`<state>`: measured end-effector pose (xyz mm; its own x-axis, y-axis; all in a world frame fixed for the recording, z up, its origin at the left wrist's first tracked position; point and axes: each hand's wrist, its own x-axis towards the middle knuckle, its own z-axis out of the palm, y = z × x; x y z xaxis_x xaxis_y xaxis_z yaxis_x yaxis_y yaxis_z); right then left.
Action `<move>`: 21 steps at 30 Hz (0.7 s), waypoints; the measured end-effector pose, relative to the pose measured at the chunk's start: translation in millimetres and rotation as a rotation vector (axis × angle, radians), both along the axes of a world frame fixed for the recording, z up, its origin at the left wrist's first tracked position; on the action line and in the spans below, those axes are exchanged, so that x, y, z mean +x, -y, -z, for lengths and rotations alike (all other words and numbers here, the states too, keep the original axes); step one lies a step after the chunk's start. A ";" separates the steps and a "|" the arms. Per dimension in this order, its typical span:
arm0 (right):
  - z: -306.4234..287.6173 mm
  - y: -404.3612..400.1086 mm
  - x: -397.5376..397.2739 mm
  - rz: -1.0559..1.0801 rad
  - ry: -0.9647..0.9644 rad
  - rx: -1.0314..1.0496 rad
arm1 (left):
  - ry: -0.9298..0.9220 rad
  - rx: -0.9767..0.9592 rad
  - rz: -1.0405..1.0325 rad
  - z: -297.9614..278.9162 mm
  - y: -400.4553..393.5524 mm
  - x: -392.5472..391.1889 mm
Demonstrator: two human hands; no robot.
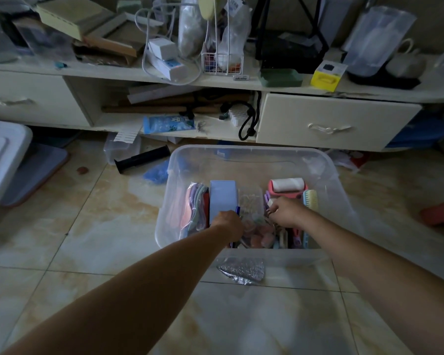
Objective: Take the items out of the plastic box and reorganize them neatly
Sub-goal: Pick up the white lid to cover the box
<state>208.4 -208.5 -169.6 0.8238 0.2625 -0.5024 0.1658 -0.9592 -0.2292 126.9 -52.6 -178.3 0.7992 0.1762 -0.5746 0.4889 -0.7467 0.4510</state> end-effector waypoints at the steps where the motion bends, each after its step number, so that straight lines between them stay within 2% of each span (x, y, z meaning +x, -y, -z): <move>1: 0.1 -2.6 1.3 0.014 0.003 0.004 | -0.006 -0.012 0.000 1.0 -0.7 1.4; 3: -0.2 -11.0 -0.9 0.015 0.012 0.002 | -0.053 0.017 0.033 -0.3 -0.9 4.7; 7: -7.5 -28.2 -26.5 -0.041 0.087 -0.077 | 0.018 0.061 0.042 -6.6 -1.4 5.4; 11: -26.3 -42.8 -36.0 0.002 0.262 -0.080 | 0.126 0.150 0.062 -14.7 -5.9 9.2; 17: -65.5 -101.4 -14.4 0.058 0.490 0.206 | 0.466 0.291 -0.008 -90.7 -56.8 27.9; 21: -94.4 -152.5 -9.2 0.015 0.599 0.476 | 0.540 0.416 -0.077 -135.3 -143.0 16.8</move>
